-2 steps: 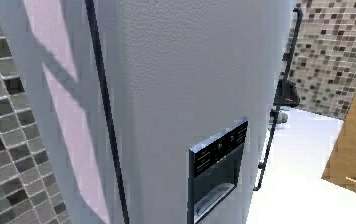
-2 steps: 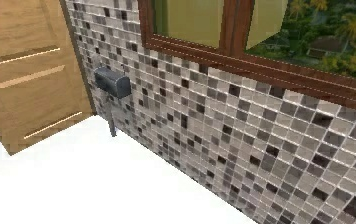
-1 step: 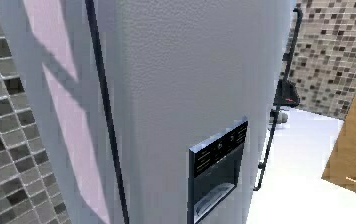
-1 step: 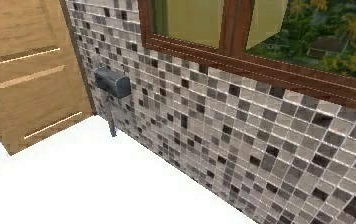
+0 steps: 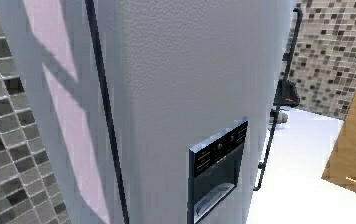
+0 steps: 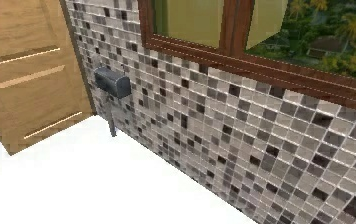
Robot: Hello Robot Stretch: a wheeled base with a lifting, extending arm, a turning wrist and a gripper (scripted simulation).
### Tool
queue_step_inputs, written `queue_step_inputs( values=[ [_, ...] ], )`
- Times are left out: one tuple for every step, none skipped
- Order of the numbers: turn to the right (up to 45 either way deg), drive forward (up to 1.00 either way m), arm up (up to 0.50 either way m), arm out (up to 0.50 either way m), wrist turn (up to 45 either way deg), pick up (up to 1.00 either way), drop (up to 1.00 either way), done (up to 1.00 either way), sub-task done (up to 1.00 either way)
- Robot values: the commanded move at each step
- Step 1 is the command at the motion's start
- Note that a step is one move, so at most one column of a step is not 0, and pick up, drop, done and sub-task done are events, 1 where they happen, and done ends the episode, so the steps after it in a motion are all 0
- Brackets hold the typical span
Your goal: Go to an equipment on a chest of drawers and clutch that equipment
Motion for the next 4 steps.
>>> queue_step_inputs(
  values=[
    [24.0,0.0,0.0,0.0,0.0,0.0,0.0,0.0,0.0],
    [15.0,0.0,0.0,0.0,0.0,0.0,0.0,0.0,0.0],
    [0.0,1.0,0.0,0.0,0.0,0.0,0.0,0.0,0.0],
    [3.0,0.0,0.0,0.0,0.0,0.0,0.0,0.0,0.0]
  ],
)
